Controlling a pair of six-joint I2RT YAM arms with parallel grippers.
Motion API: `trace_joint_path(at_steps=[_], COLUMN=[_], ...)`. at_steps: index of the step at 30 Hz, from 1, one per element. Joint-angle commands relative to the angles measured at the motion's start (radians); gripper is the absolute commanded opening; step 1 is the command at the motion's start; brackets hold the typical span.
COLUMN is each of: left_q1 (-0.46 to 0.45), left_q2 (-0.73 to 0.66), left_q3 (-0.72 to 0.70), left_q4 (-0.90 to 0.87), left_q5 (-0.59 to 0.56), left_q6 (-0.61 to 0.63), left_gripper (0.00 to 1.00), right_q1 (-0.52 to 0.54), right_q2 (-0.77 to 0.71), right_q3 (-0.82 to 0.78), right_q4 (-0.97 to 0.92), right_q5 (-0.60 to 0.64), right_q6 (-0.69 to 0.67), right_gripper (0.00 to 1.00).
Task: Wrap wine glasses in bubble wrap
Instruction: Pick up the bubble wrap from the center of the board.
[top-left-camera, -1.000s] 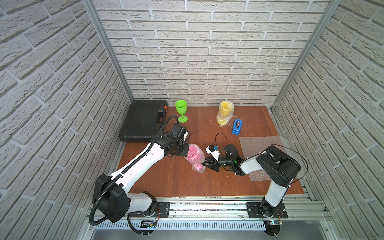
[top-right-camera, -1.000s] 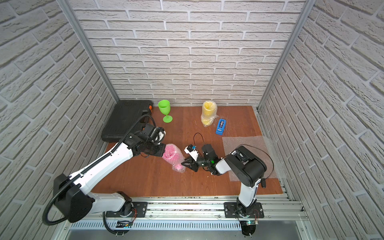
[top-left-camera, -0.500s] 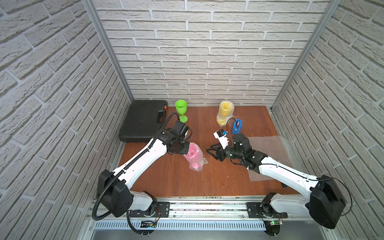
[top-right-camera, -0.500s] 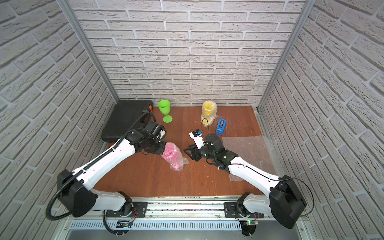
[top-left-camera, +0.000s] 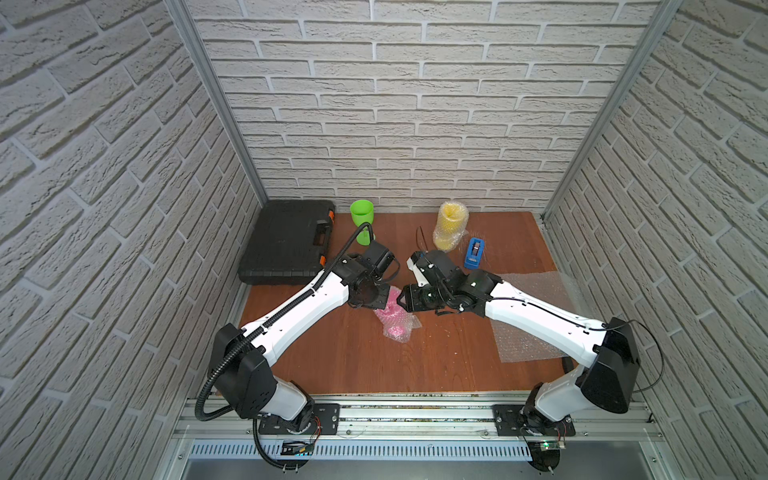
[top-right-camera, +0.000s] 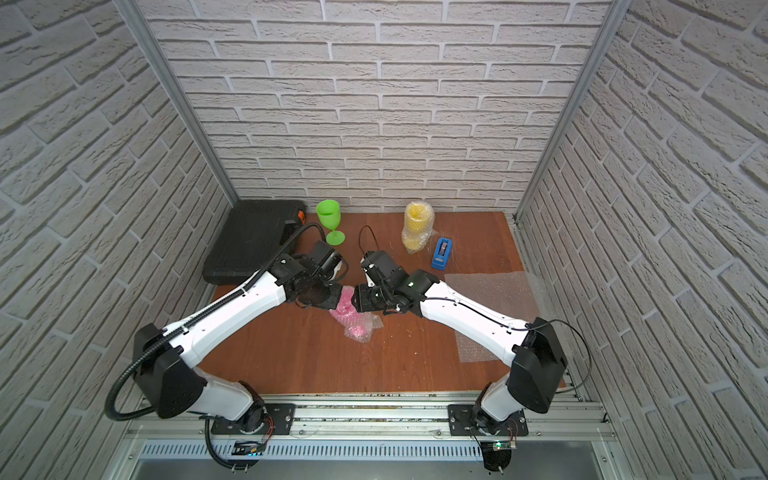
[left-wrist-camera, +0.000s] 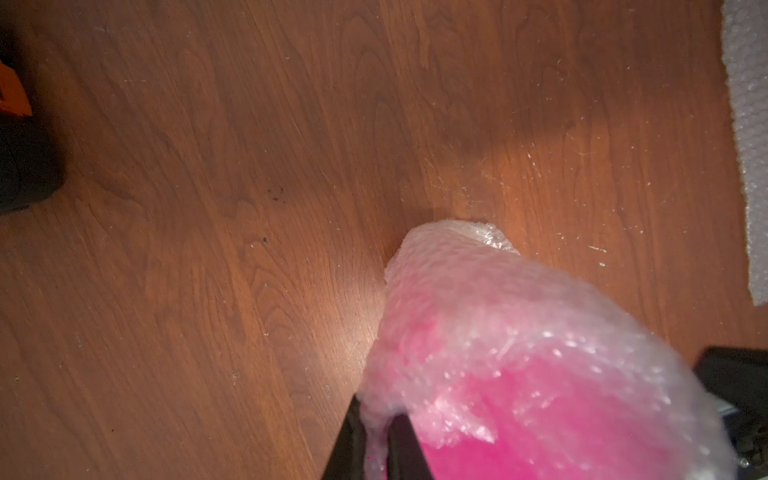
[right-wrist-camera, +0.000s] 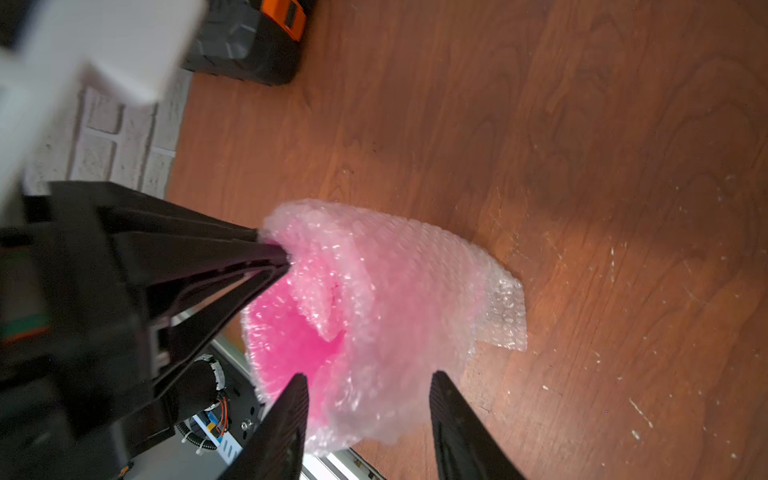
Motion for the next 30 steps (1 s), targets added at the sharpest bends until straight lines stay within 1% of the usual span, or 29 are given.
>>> trace_joint_path(at_steps=[1,4,7,9,11,12,17,19,21,24,28,30], left_q1=[-0.006,-0.006,-0.006,-0.007,-0.006,-0.004,0.037,0.060,0.087,0.119,0.130,0.132], left_q2=[0.000,-0.019,-0.037,-0.047,-0.064,-0.081,-0.203,-0.263,-0.320,-0.379,-0.402,-0.394], left_q3=[0.023,0.012,-0.006,-0.014,-0.006,0.001,0.031,0.026,0.004,-0.050,-0.092,-0.110], left_q4=[0.002,0.026,0.076,0.102,0.101,0.096,0.076,0.082,0.096,0.139,0.162,0.167], left_q5=[0.009,0.017,0.040,0.049,0.026,0.004,-0.107,-0.151,-0.187,-0.204,-0.204,-0.199], left_q6=[-0.024,-0.038,-0.052,-0.054,-0.047,-0.042,-0.009,0.002,0.014,0.035,0.039,0.035], left_gripper=[0.12,0.12,0.14,0.22,0.31,0.38,0.62,0.68,0.72,0.73,0.74,0.73], right_q1=[0.003,0.003,0.002,0.000,-0.001,-0.001,-0.029,-0.047,-0.079,-0.133,-0.215,-0.255], right_q2=[0.045,0.060,0.082,0.109,0.122,0.124,0.133,0.146,0.163,0.191,0.282,0.353], right_q3=[0.026,0.027,0.044,0.076,0.112,0.135,0.269,0.331,0.387,0.454,0.601,0.699], right_q4=[-0.082,-0.102,-0.115,-0.151,-0.187,-0.210,-0.333,-0.377,-0.395,-0.380,-0.385,-0.395], right_q5=[0.082,0.143,0.163,0.165,0.168,0.179,0.260,0.292,0.311,0.334,0.332,0.320], right_q6=[0.031,0.022,0.004,-0.005,-0.023,-0.032,-0.066,-0.092,-0.117,-0.152,-0.199,-0.223], right_gripper=[0.41,0.28,0.17,0.08,0.03,0.03,0.03,0.03,0.03,0.02,0.03,0.03])
